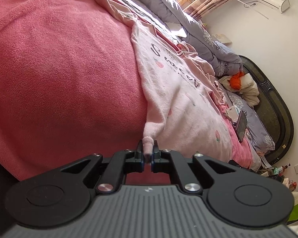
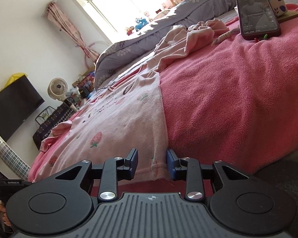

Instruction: Fold clothes

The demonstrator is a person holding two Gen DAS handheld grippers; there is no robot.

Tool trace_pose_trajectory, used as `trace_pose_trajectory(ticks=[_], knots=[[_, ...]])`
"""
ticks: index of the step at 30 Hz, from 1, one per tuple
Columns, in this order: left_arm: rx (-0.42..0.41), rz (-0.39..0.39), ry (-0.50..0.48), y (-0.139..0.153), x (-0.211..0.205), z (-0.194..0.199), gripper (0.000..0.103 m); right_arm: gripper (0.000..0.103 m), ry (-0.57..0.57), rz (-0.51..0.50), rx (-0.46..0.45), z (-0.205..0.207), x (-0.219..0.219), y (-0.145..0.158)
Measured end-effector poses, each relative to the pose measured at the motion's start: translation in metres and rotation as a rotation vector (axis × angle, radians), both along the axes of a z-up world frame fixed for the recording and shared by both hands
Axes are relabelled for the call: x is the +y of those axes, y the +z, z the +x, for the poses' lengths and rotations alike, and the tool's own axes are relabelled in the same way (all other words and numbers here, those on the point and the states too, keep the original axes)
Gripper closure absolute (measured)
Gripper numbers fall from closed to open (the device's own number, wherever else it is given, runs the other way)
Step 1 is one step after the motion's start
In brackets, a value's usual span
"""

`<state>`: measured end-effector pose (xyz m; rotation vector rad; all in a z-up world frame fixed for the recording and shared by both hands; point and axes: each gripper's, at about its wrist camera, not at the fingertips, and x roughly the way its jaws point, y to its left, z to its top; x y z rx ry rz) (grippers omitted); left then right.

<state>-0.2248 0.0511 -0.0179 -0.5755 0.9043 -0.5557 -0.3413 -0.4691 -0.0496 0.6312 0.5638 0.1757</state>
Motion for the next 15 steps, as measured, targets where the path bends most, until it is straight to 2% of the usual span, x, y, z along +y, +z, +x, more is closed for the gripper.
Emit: trace_pose_trajectory(ticks=[1, 3, 6, 9, 15], knots=[[0.002, 0.000, 0.000, 0.000, 0.000, 0.000, 0.101, 0.072, -0.003, 0.014, 0.003, 0.000, -0.001, -0.001], [0.002, 0.000, 0.000, 0.000, 0.001, 0.000, 0.101, 0.080, 0.002, 0.043, 0.004, 0.000, -0.002, -0.002], [0.003, 0.001, -0.002, 0.000, 0.001, 0.000, 0.101, 0.083, 0.001, 0.051, -0.002, -0.004, -0.002, -0.001], [0.008, 0.007, -0.002, -0.001, 0.000, 0.002, 0.101, 0.083, -0.017, 0.021, 0.018, -0.002, -0.003, -0.003], [0.010, 0.007, -0.003, 0.000, -0.002, 0.002, 0.101, 0.080, 0.015, 0.037, 0.038, 0.009, 0.004, -0.011]])
